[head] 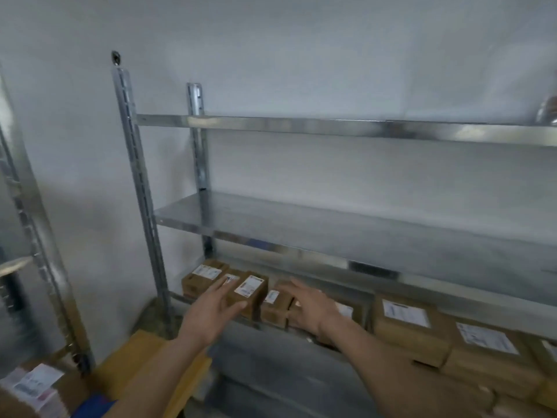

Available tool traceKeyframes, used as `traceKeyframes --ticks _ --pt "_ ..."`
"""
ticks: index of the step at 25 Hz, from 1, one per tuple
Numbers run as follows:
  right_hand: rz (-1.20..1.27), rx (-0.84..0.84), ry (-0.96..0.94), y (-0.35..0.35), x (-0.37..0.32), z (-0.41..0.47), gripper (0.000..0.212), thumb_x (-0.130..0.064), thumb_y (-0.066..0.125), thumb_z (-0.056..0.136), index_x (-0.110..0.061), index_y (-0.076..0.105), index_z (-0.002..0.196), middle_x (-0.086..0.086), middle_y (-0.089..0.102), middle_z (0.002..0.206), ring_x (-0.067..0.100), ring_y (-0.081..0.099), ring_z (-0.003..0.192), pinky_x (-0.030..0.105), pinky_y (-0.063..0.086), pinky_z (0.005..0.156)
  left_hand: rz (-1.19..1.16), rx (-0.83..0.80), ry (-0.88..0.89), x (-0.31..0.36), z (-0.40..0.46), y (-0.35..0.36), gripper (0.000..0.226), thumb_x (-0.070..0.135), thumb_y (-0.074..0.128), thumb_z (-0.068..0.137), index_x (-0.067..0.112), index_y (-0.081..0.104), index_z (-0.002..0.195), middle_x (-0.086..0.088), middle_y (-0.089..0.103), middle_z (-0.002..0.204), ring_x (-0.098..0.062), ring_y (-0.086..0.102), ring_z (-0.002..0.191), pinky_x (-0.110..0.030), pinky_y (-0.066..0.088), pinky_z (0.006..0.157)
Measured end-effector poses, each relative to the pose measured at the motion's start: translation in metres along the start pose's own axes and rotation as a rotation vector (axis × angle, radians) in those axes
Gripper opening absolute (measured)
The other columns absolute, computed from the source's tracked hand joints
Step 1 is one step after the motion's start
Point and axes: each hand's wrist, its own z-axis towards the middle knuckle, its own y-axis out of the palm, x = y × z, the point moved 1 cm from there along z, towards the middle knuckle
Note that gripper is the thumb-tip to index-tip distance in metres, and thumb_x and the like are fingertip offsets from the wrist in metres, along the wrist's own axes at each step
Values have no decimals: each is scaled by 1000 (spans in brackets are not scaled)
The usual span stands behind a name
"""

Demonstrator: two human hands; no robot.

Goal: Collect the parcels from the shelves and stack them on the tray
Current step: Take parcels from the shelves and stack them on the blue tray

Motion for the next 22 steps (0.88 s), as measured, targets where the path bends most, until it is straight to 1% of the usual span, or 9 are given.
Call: traceKeyframes --ticks 4,6,8,10,12,14,17,20,22 --pt "26 -12 128 -15 83 -69 66 -38 59 97 -39 28 155 -13 11 166 20 26 149 36 28 119 -37 -106 94 76 15 76 62 59 57 90 38 41 146 13 31 157 -9 32 142 -30 32 111" --pt "34 -13 188 -21 127 -104 66 -36 61 97 -39 29 154 -14 13 165 20 29 148 35 28 118 -80 -161 145 114 16 117 62 60 56 89 41 40 146 17 30 155 -4 33 140 -28 34 110" --pt "30 -6 233 -29 169 -135 65 -30 62 97 -37 30 154 -13 17 164 21 31 147 33 27 117 -118 -213 139 149 12 156 63 60 57 89 40 40 146 19 28 155 0 35 136 -26 34 107" --pt "7 0 296 -36 205 -161 65 -29 60 98 -38 28 154 -12 12 166 22 28 148 37 30 118 -150 -229 127 174 9 188 62 59 57 90 40 39 146 16 27 157 -4 31 141 -29 32 111" --pt "9 13 340 -40 234 -180 66 -31 60 98 -43 27 153 -12 12 166 22 31 147 40 36 115 -164 -253 121 191 8 215 61 60 57 89 42 40 145 15 26 159 -7 28 143 -31 30 114" --pt "19 13 366 -37 260 -191 66 -32 61 97 -45 27 152 -12 20 164 21 36 144 39 39 113 -151 -299 112 204 11 240 62 62 55 89 43 39 146 17 24 159 -8 29 144 -35 32 114" --pt "42 12 379 -27 292 -188 64 -34 63 96 -41 32 151 -11 34 158 15 45 137 36 44 107 -108 -343 127 213 24 272 65 65 51 89 41 35 148 17 22 159 -9 27 145 -39 34 115" --pt "60 5 417 -16 322 -173 63 -40 65 94 -37 36 150 -9 36 157 14 44 136 37 44 108 -99 -345 130 212 48 298 65 63 50 91 39 36 149 15 22 160 -9 24 146 -36 30 117" --pt "63 1 454 -6 339 -159 60 -40 63 95 -33 38 149 -8 37 156 15 45 135 34 44 106 -85 -364 137 210 68 317 64 63 48 92 41 33 150 13 20 161 -11 23 147 -37 29 118"
